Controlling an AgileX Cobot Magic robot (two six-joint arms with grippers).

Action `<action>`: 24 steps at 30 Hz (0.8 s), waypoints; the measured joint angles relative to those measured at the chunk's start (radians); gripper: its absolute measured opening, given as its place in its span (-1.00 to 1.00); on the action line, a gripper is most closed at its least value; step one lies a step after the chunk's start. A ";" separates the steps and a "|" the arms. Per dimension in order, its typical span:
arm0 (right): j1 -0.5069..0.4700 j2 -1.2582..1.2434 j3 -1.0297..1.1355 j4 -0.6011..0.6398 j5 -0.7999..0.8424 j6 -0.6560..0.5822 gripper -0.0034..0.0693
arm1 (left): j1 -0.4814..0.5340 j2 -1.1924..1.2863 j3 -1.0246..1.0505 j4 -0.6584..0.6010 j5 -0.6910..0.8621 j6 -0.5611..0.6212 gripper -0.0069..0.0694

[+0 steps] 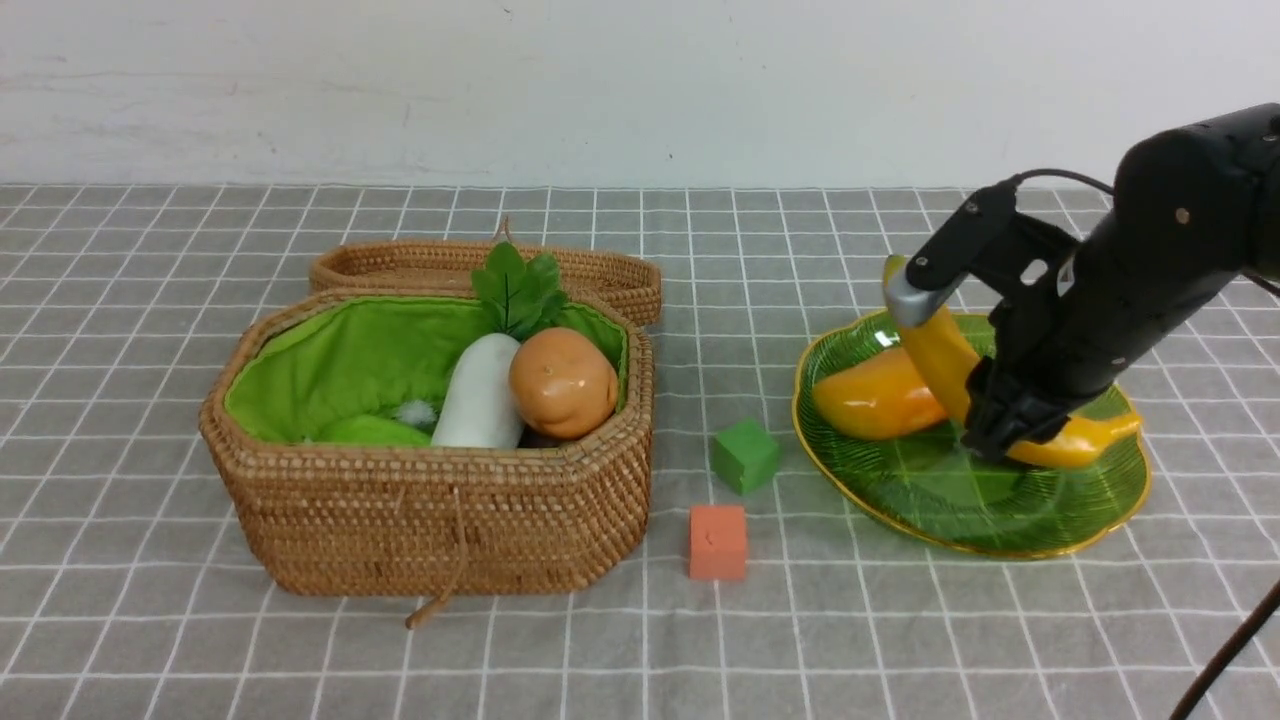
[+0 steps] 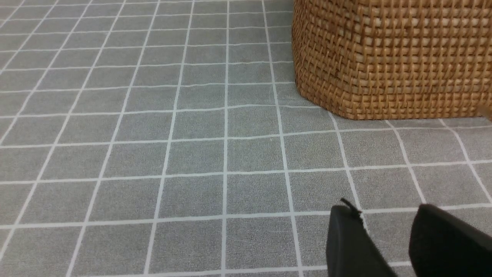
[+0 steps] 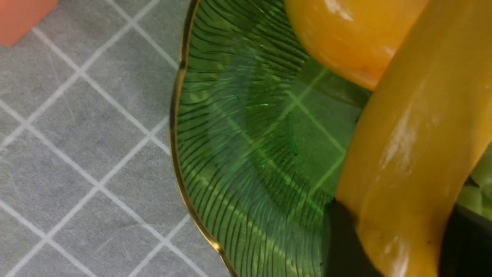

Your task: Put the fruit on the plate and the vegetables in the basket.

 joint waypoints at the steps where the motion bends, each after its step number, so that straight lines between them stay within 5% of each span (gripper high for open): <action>1: 0.000 0.003 0.000 0.002 0.000 -0.001 -0.05 | 0.000 0.000 0.000 0.000 0.000 0.000 -0.19; 9: -0.004 0.004 0.000 0.003 0.070 0.043 0.71 | 0.000 0.000 0.000 0.000 0.000 0.000 -0.19; 13: -0.004 -0.044 0.000 0.017 0.140 0.075 0.86 | 0.000 0.000 0.000 0.000 0.000 0.000 -0.19; 18: -0.004 -0.168 0.000 0.086 0.278 0.106 0.71 | 0.000 0.000 0.000 0.000 0.000 0.000 -0.19; 24: -0.004 -0.392 0.083 0.162 0.443 0.146 0.04 | 0.000 0.000 0.000 0.000 0.000 0.001 -0.19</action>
